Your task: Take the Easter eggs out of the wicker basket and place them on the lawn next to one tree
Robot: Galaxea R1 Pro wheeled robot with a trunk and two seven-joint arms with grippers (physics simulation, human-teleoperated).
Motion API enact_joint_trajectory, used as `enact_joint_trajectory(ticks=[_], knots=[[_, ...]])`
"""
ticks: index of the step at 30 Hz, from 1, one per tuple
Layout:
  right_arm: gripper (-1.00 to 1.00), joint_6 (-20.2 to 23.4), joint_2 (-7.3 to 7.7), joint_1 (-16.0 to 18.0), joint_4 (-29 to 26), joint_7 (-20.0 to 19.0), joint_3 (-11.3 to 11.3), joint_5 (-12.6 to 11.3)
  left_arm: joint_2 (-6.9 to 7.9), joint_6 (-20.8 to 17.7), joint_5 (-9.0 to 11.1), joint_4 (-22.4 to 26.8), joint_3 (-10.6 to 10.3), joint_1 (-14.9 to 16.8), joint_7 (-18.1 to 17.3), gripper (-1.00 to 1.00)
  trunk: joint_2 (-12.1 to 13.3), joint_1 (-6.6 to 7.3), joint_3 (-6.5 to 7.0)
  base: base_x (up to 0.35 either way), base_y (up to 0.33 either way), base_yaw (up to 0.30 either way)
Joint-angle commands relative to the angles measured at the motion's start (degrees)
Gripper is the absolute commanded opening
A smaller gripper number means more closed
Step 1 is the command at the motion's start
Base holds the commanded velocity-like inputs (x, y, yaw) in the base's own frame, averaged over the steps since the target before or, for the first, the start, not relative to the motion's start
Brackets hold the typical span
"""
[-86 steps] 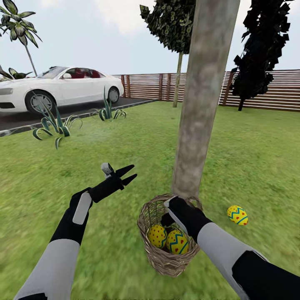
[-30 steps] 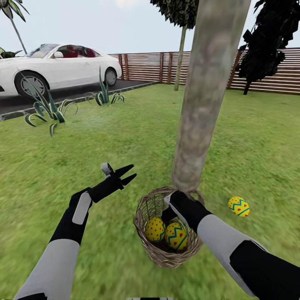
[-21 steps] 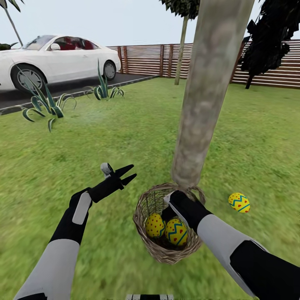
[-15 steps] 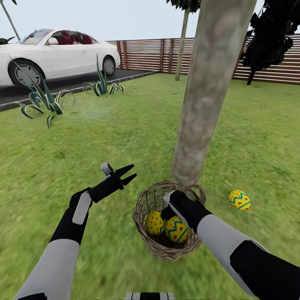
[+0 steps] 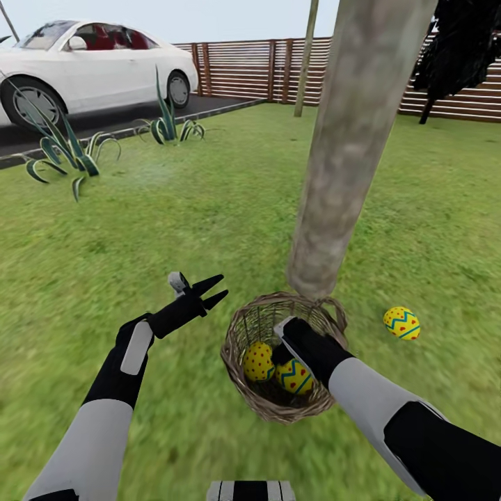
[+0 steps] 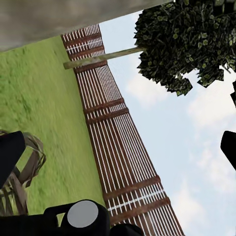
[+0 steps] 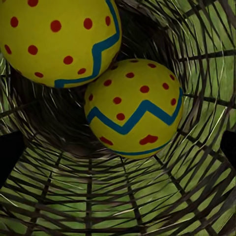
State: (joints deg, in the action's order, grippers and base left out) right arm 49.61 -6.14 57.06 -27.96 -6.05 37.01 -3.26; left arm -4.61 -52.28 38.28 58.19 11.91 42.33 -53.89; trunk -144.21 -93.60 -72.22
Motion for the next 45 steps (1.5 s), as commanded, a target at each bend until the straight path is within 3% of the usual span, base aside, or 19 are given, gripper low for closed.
enact_joint_trajectory(ticks=[1,6,7,11,18,23,27,45], knots=[[1.00,0.2,0.06,0.1,-0.1,0.1,0.3,-0.2,-0.05,-0.3,0.0,0.0,0.1,0.0,-0.2,1.00,0.0,-0.01,-0.27,0.000,0.000,0.000],[1.00,-0.5,0.04,0.1,-0.1,0.1,0.3,0.6,-0.05,-0.3,0.0,0.0,0.1,0.0,-0.2,1.00,-0.1,-0.14,-1.38,0.000,0.000,0.000],[1.00,-1.8,-0.06,0.1,-0.1,0.2,0.3,2.5,-0.05,-0.3,0.0,0.0,0.1,0.0,-0.2,1.00,-0.1,-0.16,-1.60,0.000,0.000,0.000],[1.00,-2.6,-0.22,0.1,-0.1,0.2,0.3,4.4,-0.05,-0.3,0.0,0.0,0.1,0.0,-0.2,1.00,-0.2,-0.27,-2.49,0.000,0.000,0.000],[1.00,-3.7,-0.28,0.1,-0.1,0.4,0.3,5.0,-0.05,-0.3,0.0,0.0,0.1,0.0,-0.2,1.00,-0.3,-0.45,-4.04,0.000,0.000,0.000],[1.00,-4.0,-0.21,0.1,-0.1,1.4,0.3,5.7,-0.05,-0.3,0.0,0.0,0.1,0.0,-0.2,1.00,-0.3,-0.58,-5.15,0.000,0.000,0.000],[1.00,-4.1,-0.35,0.1,-0.1,4.4,0.3,8.1,-0.05,-0.3,0.0,0.0,0.1,0.0,-0.2,1.00,-0.4,-0.68,-6.03,0.000,0.000,0.000],[1.00,-5.9,-0.34,0.1,-0.1,8.9,0.1,8.4,-0.05,-0.3,0.0,0.0,0.1,0.0,-0.2,1.00,-0.6,-1.14,-10.02,0.000,0.000,0.000]])
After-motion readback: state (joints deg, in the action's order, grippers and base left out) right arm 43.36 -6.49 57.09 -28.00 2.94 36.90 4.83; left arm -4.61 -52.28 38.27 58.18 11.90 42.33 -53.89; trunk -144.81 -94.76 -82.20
